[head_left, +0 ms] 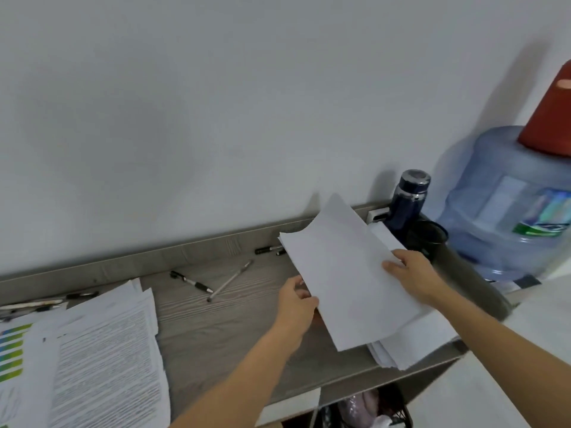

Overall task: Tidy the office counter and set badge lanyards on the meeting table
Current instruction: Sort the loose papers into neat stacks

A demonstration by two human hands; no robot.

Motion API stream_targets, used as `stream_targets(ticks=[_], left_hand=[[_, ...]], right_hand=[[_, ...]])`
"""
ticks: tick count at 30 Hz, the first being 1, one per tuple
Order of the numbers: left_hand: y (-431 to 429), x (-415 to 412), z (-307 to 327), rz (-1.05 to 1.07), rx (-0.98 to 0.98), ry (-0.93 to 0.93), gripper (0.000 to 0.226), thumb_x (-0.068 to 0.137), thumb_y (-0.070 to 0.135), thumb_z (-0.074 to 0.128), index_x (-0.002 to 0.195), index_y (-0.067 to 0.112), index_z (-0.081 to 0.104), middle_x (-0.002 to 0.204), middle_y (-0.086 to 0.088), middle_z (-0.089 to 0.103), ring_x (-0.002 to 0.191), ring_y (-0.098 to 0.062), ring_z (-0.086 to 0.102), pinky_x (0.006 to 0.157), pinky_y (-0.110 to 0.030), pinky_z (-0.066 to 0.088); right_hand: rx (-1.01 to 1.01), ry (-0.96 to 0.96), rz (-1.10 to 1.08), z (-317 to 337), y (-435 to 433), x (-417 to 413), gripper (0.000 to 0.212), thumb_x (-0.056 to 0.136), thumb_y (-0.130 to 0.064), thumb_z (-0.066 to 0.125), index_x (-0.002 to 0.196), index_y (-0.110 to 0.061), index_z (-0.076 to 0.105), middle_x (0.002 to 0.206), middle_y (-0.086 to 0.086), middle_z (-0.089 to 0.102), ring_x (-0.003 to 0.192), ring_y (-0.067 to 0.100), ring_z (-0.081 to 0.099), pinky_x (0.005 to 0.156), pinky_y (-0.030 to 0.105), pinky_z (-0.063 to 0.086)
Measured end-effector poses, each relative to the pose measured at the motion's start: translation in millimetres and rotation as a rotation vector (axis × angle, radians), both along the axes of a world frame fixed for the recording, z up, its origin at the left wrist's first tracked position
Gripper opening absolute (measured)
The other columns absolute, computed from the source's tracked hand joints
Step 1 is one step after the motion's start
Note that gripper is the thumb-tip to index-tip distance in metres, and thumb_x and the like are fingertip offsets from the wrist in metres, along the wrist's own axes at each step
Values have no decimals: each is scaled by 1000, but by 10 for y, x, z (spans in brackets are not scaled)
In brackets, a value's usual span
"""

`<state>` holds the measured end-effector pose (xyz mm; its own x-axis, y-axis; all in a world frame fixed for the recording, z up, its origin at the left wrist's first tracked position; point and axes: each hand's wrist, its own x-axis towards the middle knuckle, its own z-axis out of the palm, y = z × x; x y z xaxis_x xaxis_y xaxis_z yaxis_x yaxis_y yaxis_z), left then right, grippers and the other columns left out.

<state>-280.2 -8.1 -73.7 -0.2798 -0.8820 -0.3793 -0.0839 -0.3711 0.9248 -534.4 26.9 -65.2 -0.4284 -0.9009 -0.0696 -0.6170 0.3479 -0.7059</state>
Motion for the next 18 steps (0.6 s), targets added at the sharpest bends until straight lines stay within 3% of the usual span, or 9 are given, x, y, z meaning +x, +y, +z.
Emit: stream_targets(ticks=[3,6,9,11,14,17,18], left_hand=[[134,-435,-80,-52,32,18,50,86,-11,60,126,17,47,92,-11,62,75,-19,64,56,-26,56],[225,-762,-158,-151,24,-17,35,88,-11,58,100,22,52,82,-3,60,70,-17,62,63,-30,55],[243,-929,-286,-322,-98,-219,39,90,-6,56,81,31,46,79,0,54,75,-18,56,68,-32,52],[234,-961,-379,-414,-182,-360,36,91,-2,54,77,30,44,79,3,51,72,-11,51,68,-21,48],[183,-956,-476,-522,-241,-453,30,92,2,51,82,30,45,81,2,48,78,-13,48,69,-20,39],[126,-890,-489,-513,-258,-470,28,93,8,54,119,20,58,88,3,55,86,-12,52,75,-21,43],[90,-845,-500,-472,-270,-483,29,93,8,55,121,13,61,91,1,58,85,-11,53,77,-24,45]], right_hand=[[28,3,-27,-66,131,-431,14,95,-26,60,101,-16,68,94,4,70,84,24,67,83,42,55],[83,43,-55,-164,206,-714,17,96,-26,60,106,-15,67,99,6,70,87,25,65,86,41,53],[199,145,-79,-315,227,-916,23,95,-33,58,110,-17,64,105,6,70,91,26,64,86,42,53],[306,261,-75,-382,264,-955,34,94,-39,58,121,-18,57,113,6,67,98,28,63,85,40,52],[379,484,-76,-418,334,-930,49,91,-47,59,131,-23,45,121,4,59,108,26,59,87,40,51],[329,666,-85,-401,323,-856,55,92,-47,58,140,-27,40,128,1,51,115,22,52,86,38,52],[288,658,-82,-381,305,-796,54,92,-46,57,141,-28,42,129,0,52,116,21,52,85,37,52]])
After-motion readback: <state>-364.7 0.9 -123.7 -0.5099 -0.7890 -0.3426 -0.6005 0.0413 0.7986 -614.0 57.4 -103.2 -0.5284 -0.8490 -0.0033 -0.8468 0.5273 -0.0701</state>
